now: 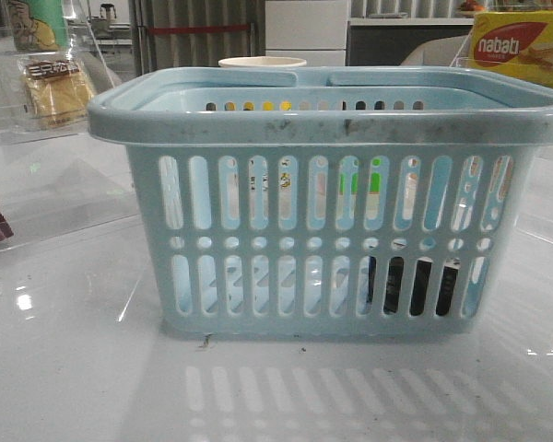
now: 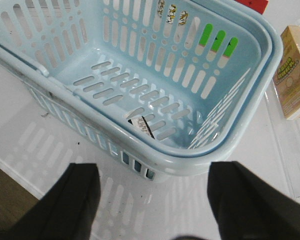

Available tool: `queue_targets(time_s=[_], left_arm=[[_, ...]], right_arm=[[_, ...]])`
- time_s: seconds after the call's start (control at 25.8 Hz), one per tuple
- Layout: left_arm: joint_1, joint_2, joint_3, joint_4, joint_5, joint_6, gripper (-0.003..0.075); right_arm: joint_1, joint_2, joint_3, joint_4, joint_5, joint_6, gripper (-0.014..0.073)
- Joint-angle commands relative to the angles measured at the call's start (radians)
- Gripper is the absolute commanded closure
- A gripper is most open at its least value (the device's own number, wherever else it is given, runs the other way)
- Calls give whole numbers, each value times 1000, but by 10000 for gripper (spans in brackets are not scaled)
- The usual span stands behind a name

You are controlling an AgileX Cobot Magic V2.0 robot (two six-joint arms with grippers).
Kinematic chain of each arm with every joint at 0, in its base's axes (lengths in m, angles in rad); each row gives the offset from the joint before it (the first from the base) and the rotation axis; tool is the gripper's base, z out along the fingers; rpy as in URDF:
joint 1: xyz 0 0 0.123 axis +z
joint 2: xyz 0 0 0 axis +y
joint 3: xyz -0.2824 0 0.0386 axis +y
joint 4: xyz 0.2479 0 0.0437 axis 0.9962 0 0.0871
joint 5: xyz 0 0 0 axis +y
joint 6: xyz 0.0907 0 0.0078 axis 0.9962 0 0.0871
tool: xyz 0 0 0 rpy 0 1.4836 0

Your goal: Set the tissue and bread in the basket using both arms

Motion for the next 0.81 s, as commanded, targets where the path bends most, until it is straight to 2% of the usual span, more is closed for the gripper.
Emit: queue_targets(time_s=[0.0, 0.46, 0.54, 0.77], left_arm=[[-8, 10, -33, -11, -81, -4, 629], [-8, 18, -33, -11, -84, -4, 614], [-8, 45, -35, -11, -90, -4, 552], [-8, 193, -35, -9, -186, -4, 200]], right_arm=[[-2, -5, -27, -6, -67, -8, 33], [-2, -5, -27, -6, -67, -8, 33], [-2, -5, -27, -6, -67, -8, 33], [-2, -5, -27, -6, -67, -8, 33]])
